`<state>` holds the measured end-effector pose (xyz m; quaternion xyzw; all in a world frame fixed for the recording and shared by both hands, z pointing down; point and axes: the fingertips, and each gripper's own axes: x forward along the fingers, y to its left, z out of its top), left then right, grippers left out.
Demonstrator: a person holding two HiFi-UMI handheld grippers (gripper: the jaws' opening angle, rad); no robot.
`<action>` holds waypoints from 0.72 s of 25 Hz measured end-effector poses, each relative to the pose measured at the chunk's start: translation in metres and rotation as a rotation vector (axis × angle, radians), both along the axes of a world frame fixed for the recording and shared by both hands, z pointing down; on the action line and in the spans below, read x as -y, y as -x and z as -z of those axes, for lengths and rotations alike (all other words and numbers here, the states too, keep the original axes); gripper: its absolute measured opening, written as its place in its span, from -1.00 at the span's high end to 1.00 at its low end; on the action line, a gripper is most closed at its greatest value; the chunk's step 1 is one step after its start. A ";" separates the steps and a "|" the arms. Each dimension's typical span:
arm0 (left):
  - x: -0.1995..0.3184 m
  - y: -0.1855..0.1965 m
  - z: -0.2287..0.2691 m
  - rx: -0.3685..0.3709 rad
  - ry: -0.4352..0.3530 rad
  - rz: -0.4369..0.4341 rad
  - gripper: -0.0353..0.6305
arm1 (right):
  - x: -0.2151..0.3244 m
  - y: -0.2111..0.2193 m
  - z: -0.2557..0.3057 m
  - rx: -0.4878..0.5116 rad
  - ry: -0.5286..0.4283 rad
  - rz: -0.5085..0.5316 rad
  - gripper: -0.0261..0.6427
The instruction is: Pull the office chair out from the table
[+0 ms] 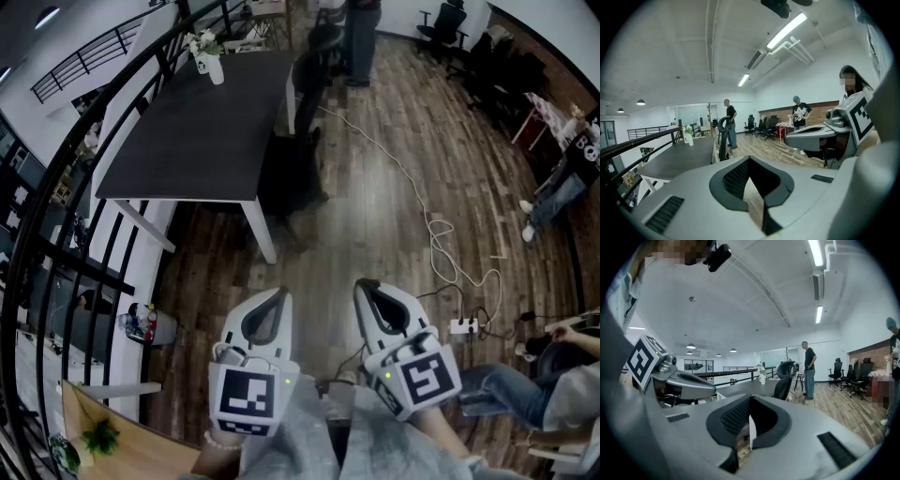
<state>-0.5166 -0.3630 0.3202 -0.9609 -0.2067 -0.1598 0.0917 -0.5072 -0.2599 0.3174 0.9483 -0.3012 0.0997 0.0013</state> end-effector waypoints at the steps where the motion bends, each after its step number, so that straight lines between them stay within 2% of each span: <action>1: -0.003 0.000 0.001 0.009 0.006 0.002 0.86 | -0.002 -0.001 0.000 -0.001 0.001 0.000 0.93; 18: -0.029 0.001 0.005 -0.006 -0.004 0.013 0.86 | -0.030 0.000 0.004 -0.001 -0.021 -0.001 0.93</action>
